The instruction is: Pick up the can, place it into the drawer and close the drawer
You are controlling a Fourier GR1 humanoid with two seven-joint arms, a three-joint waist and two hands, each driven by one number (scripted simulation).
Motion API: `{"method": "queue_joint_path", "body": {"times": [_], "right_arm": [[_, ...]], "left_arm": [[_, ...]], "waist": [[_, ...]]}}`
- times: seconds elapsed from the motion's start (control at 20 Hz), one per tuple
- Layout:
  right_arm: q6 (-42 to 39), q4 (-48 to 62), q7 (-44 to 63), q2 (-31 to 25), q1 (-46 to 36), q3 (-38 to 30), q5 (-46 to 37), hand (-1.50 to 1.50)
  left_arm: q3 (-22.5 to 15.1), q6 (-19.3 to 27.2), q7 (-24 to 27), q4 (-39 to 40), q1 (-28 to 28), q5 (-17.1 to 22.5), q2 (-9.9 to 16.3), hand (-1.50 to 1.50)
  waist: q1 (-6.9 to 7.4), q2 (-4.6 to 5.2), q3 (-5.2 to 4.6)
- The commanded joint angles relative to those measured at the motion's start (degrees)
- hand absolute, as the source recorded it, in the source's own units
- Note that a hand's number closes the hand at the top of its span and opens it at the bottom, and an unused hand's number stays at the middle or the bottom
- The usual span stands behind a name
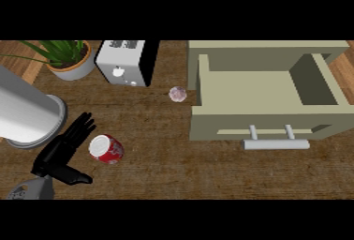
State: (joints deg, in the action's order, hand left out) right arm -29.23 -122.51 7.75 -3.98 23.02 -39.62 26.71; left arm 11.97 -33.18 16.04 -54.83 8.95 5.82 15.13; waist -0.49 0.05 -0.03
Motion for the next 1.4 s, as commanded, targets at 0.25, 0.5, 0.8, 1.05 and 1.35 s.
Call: {"method": "queue_joint_path", "body": {"times": [0.25,0.5,0.8,1.05,1.35], "right_arm": [[0.51,-2.29,4.65,-1.94,-2.15,-3.21,2.92,-1.50],[-4.80,-3.93,2.99,2.68,3.89,-4.91,5.88,-1.50],[-1.10,-12.07,7.20,3.86,5.99,-3.58,7.05,-1.50],[-5.62,-2.20,4.36,0.50,1.85,-7.57,6.95,-1.50],[-2.41,-6.04,7.14,2.76,1.02,-4.71,6.86,-1.50]], "left_arm": [[-0.94,1.87,5.83,12.11,5.25,-3.69,-1.84,-1.50],[-0.40,-0.52,10.54,22.69,9.92,-5.22,-0.13,-1.50],[-0.66,1.06,12.41,24.10,9.61,-5.20,-2.46,-1.50],[1.80,-1.73,9.49,27.09,13.77,-1.58,-1.73,1.50],[-1.36,-7.68,7.72,25.01,13.88,-1.78,-4.17,1.50]], "waist": [[-0.03,-0.04,0.00],[-0.39,-0.02,-0.01],[-0.30,-0.08,-0.01],[-0.13,-0.07,0.02],[0.17,-0.15,0.04]]}}
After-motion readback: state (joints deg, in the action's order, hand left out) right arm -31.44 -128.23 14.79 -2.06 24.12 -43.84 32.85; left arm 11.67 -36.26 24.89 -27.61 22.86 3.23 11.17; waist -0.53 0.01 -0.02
